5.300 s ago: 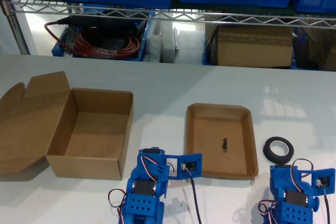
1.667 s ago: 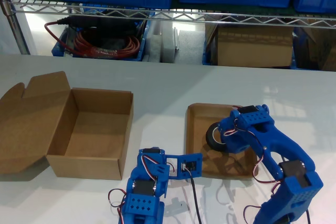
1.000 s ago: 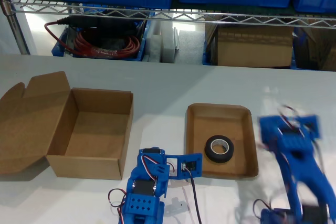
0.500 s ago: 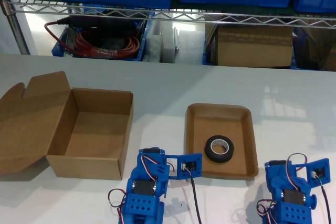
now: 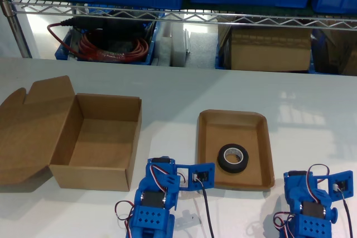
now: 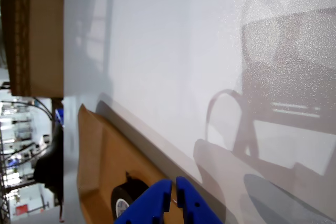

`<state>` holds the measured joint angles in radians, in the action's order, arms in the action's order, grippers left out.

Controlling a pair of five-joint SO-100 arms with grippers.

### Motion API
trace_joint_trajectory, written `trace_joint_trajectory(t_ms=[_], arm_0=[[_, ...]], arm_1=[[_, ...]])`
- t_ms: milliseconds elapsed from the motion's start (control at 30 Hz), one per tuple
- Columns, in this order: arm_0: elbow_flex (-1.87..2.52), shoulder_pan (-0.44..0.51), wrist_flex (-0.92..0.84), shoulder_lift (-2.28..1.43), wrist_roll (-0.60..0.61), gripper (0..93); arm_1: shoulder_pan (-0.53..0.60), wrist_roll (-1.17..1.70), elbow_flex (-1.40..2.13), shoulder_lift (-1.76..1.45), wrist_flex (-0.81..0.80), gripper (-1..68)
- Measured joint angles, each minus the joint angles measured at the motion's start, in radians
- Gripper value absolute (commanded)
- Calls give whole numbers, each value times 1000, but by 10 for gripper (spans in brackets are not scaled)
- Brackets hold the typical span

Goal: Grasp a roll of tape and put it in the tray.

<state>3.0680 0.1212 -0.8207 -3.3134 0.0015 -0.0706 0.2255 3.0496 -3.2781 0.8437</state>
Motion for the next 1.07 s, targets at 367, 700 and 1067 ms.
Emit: trace_joint_trajectory(t_ms=[367, 700, 1067], arm_0=[[0, 0, 0, 0, 0, 2], [0, 0, 0, 0, 0, 2], [0, 0, 0, 0, 0, 2]], arm_1=[[0, -9, 0, 0, 6, 0], [0, -11, 0, 0, 6, 0], [0, -12, 0, 0, 8, 0]])
